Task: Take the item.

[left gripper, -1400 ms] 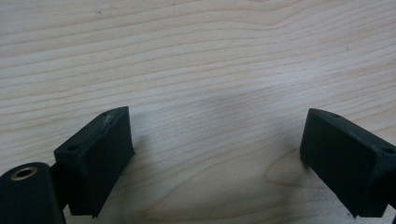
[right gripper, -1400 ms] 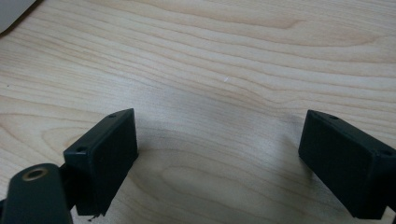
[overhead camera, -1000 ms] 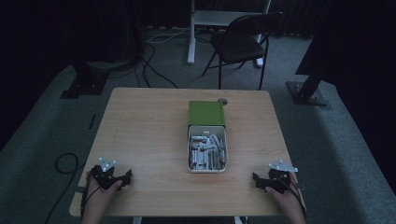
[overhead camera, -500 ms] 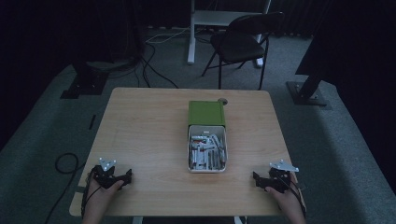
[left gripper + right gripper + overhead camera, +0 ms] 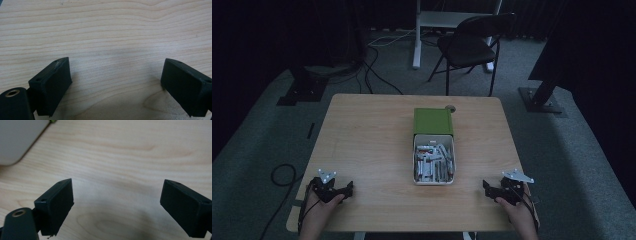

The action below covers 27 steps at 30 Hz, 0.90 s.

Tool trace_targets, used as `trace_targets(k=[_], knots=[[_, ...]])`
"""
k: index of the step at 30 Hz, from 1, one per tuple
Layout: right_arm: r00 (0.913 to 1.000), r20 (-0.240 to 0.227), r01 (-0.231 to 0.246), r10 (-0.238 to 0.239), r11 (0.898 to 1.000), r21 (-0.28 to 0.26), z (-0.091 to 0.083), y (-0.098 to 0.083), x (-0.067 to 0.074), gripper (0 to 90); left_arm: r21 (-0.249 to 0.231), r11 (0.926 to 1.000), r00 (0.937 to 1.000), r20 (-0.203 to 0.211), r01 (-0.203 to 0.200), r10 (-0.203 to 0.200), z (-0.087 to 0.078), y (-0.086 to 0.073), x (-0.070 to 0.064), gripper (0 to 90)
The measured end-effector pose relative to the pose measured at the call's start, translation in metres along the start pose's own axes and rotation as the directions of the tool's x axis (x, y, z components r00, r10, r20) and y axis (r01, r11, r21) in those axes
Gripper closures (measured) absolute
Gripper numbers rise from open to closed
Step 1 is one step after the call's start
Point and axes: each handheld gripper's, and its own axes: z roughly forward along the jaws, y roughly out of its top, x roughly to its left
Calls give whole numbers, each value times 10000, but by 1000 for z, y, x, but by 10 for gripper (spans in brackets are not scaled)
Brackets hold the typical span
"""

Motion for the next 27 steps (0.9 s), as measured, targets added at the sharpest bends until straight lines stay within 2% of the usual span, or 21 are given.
trace_targets(k=[8,13,19,24,27], knots=[[9997,-185,145,-151,9994,-314,-5,19,17,111,-6,10000,10000,-2,-2,2,0,0,0,100],[9997,-199,152,-166,9975,-684,-15,34,25,113,9,10000,10000,-2,-22,22,0,0,0,100],[9999,9,173,-173,9960,-881,-24,44,33,126,12,10000,10000,-3,-28,28,0,0,0,100],[9999,64,-79,88,9922,-1245,-29,49,39,115,7,10000,10000,-4,-25,25,0,0,0,100],[9999,-59,-167,161,9901,-1392,-32,53,44,115,7,10000,10000,-2,-24,24,0,0,0,100]])
